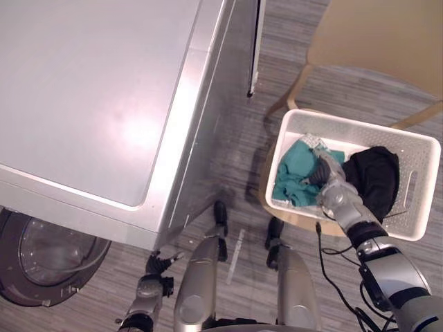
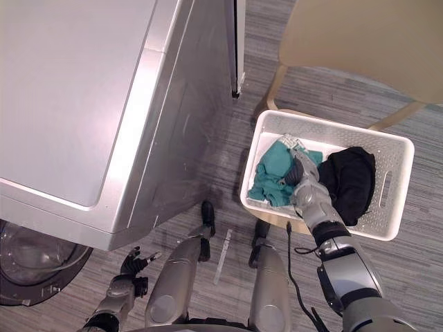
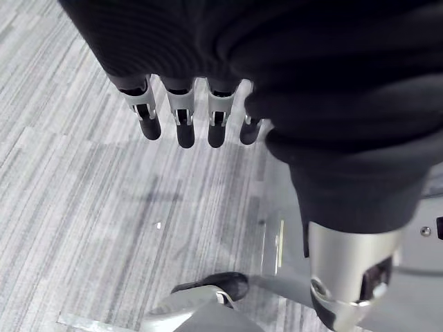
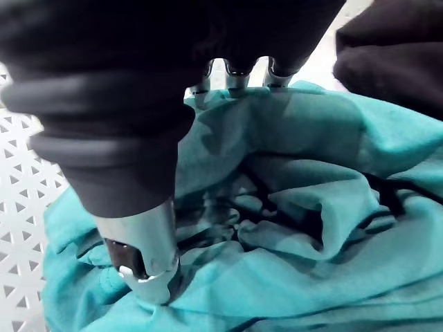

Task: Pick up the laundry basket with both hands and put the clothes into the washing machine.

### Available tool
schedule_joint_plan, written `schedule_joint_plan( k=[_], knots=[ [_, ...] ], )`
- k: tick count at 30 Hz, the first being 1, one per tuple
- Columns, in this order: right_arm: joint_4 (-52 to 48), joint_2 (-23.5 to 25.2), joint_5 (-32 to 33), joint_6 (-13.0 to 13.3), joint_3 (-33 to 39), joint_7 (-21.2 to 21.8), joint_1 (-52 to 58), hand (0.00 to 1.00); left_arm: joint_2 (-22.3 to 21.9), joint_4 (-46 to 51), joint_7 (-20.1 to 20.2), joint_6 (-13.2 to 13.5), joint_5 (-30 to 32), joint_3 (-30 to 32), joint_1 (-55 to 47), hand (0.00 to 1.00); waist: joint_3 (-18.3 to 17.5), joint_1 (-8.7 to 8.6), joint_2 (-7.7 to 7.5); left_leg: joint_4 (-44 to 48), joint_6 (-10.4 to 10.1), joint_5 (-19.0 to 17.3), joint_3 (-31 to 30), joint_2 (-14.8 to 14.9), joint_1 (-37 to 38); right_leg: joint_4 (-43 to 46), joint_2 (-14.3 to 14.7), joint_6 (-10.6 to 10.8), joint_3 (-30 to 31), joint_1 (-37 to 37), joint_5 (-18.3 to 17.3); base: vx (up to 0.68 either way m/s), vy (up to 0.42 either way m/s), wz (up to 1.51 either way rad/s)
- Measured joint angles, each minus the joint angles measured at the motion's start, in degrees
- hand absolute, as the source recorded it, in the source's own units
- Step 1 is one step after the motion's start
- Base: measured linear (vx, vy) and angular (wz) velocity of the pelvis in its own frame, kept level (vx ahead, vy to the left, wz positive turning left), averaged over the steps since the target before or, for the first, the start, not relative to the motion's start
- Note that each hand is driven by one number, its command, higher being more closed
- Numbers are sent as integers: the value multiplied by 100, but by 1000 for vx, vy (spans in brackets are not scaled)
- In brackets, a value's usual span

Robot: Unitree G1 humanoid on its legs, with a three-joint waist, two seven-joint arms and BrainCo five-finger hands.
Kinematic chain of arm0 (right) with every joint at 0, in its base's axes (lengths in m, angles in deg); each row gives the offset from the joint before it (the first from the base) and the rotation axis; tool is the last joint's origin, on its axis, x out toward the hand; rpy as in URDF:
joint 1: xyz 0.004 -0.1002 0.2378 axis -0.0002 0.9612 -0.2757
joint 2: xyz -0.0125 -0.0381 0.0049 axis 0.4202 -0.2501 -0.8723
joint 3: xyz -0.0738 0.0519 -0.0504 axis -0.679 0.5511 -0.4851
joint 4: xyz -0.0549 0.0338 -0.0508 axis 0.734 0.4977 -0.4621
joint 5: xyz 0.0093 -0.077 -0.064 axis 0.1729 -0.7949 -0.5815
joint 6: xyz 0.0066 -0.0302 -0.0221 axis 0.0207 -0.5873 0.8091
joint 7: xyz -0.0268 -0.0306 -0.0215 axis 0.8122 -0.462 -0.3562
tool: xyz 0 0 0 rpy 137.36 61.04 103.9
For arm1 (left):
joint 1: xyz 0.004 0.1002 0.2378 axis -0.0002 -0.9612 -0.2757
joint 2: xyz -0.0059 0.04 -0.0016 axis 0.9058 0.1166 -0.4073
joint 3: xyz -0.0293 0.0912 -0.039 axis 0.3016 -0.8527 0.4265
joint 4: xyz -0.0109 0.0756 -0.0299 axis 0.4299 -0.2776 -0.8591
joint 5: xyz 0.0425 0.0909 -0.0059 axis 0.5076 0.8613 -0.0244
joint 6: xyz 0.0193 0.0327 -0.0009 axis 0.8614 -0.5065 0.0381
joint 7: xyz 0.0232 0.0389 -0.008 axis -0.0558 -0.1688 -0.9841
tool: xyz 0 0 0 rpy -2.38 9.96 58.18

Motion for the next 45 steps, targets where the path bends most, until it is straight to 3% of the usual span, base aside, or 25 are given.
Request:
schedule_joint_plan(
  k=[3, 10, 17, 21, 24, 27, 31, 37, 41, 42, 43, 45],
  knots=[
    [-21, 30, -28, -115, -6, -215, -179, 100, -67, 219, -7, 32, -55, 4, 121, 0, 3, 85, -5, 6, -2, -2, -31, 4, -119, 4, 0, -2, -32, -88, -1, 6, -4, 2],
    [-533, 259, 375, -148, 50, -187, -12, 100, -253, 304, -24, 60, -146, 11, 233, 0, 9, 113, -16, 97, -3, -1, -64, 48, -109, -11, 22, -33, -119, 3, -25, 58, -16, 4],
    [-2489, 1031, 1115, -119, 920, -148, 1857, 100, -225, 327, -5, -47, -140, 85, 23, 0, -17, 92, -174, 95, -68, -203, 33, 79, 811, -4, 59, -45, 7, 888, -284, 25, -12, 0],
    [-3406, 1351, 1789, -28, 1601, -51, 2871, 100, -185, 161, 32, -225, -133, 515, -399, 0, -420, -85, -424, -61, -70, -208, 107, 66, 1142, -117, 82, 14, 93, 1151, -328, 12, -3, -11],
    [-4091, 1540, 2272, 107, 2073, -21, 3525, 100, -145, -6, 38, -334, -122, 704, -698, 0, -837, -117, -597, -255, -92, -225, 190, 61, 1522, -363, 126, 58, 176, 1495, -275, 82, 8, -14],
    [-4609, 1719, 2811, 306, 2152, 147, 3826, 100, -140, -100, 80, -392, -45, 880, -985, 0, -1253, -246, -620, -539, -91, -223, 270, 5, 1982, -727, 138, 98, 236, 1937, -173, 97, 25, -15],
    [-5373, 2076, 3517, 562, 2117, 457, 4138, 100, -134, -181, 157, -404, 21, 998, -1145, 0, -1592, -242, -583, -859, -88, -221, 415, -71, 2472, -1048, 129, 173, 367, 2350, -81, 73, 36, -17],
    [-5947, 2364, 4284, 801, 1729, 838, 4249, 100, -191, -252, 159, -442, 32, 1089, -1417, 0, -1730, -223, -601, -994, -79, -230, 610, -107, 2758, -1225, 135, 194, 587, 2549, 36, 19, 22, -19],
    [-6122, 2474, 4485, 989, 1507, 894, 4197, 100, -193, -285, 161, -442, 33, 1082, -1247, 0, -1682, -244, -556, -243, 40, -440, 464, 69, 2155, -633, 172, 215, 739, 2058, 44, -68, 24, 13],
    [-6260, 2504, 4482, 995, 1495, 894, 4176, 100, -183, -307, 158, -433, 32, 1088, -1093, 0, -1586, -238, -498, -143, 68, -450, 350, 141, 2029, -251, 185, 280, 928, 1987, -154, -67, 45, 51],
    [-6316, 2518, 4478, 1008, 1470, 883, 4158, 100, -171, -299, 154, -413, 31, 1088, -1042, 0, -1538, -247, -497, -51, 72, -452, 258, 143, 1965, 279, 158, 190, 992, 1896, -394, -96, 20, 71],
    [-6464, 2517, 4472, 1024, 1207, 869, 4121, 100, -130, -197, 132, -332, 24, 1113, -1027, 0, -1493, -191, -469, 237, 73, -457, -51, 132, 1798, 1952, -59, 332, 1275, 1965, -899, -123, -73, 70]
  ],
)
